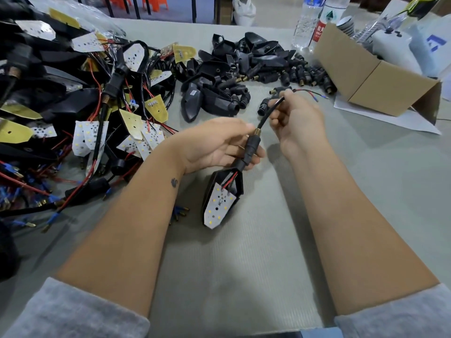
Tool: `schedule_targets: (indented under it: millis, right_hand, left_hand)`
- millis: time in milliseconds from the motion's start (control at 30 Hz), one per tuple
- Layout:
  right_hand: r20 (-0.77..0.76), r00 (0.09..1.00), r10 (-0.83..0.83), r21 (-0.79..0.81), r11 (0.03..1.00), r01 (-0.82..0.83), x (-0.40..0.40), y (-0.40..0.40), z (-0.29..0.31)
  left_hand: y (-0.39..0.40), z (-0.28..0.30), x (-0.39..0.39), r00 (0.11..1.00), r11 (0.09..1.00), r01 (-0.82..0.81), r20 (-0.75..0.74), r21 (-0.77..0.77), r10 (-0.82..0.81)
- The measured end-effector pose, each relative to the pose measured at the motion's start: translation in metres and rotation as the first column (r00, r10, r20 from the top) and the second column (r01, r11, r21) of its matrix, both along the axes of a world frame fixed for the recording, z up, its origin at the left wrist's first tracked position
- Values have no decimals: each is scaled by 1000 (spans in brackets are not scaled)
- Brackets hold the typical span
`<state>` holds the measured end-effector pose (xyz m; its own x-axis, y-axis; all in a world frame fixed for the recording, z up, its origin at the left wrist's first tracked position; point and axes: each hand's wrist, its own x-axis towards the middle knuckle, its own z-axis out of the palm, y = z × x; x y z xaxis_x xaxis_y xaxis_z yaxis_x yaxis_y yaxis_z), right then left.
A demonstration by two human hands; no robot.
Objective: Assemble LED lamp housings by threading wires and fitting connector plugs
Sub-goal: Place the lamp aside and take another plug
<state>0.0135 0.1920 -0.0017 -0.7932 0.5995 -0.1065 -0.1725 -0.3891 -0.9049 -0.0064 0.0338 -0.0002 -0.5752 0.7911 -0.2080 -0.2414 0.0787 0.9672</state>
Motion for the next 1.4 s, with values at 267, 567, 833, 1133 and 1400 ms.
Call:
schedule_targets:
  millis: [267, 567, 833, 1133, 1400]
  right_hand:
    - [51, 984, 173, 102, 979, -177, -8, -13, 8]
    - [46, 983, 178, 83, 980, -182, -17, 2, 16]
    - [77, 994, 80, 227, 969, -96, -21, 18, 10]
    - [54, 998, -31, 305, 952, 13, -18, 19, 3]
    - [204, 957, -206, 551, 832, 62, -14, 16, 8]
  left_hand:
    - [11, -9, 0, 952, 970, -233, -188, 75, 243]
    - [7, -9, -3, 963, 978, -205, -171, 33, 207]
    - [8, -7, 0, 975, 989, -151, -165, 2, 149]
    - [8, -9, 1, 968, 979, -203, -145, 13, 203]
    - [13, -12, -2, 946, 962, -272, -176, 29, 273]
